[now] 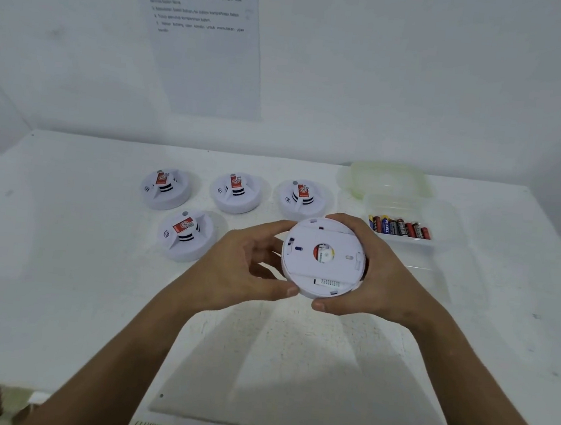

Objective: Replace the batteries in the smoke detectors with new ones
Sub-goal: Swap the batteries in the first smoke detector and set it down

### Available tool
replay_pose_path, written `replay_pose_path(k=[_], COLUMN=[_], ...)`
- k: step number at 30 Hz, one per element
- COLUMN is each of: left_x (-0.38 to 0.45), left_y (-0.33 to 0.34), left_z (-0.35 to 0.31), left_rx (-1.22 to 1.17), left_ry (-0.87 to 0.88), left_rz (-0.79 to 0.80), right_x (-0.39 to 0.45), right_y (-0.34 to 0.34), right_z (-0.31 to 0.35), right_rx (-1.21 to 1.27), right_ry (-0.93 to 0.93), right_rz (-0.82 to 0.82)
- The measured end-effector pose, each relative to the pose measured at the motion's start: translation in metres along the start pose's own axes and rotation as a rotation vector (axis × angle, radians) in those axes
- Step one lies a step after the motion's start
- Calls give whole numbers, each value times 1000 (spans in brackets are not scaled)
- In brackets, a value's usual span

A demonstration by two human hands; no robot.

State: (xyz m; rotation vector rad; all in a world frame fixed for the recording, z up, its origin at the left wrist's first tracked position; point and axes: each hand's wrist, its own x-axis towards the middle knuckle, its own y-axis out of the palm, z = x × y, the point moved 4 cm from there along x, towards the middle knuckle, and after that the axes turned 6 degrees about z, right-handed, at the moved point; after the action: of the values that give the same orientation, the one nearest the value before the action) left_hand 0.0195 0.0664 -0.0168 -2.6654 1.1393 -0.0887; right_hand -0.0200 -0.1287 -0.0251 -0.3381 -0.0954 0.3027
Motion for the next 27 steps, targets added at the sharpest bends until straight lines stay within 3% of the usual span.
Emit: replay_pose_path(k=[5, 9, 13, 20, 27], left_x=[0, -2, -6, -7, -10], left_y=[-5, -7, -10, -4, -19], left_z=[1, 1, 10, 7, 4], left_rx=[67, 68, 101, 127, 287], left_ry=[14, 28, -4, -21, -27], left_rz=[-35, -54, -101, 13, -44], right_x=[2, 5, 8, 11, 13], right_y=[1, 8, 12, 18, 17], right_z=[-1, 0, -3, -6, -16], right_rx=[-308, -453, -272, 218, 132], right_ry=[46, 60, 45, -38, 24], right_rz=[-28, 44, 44, -8, 3])
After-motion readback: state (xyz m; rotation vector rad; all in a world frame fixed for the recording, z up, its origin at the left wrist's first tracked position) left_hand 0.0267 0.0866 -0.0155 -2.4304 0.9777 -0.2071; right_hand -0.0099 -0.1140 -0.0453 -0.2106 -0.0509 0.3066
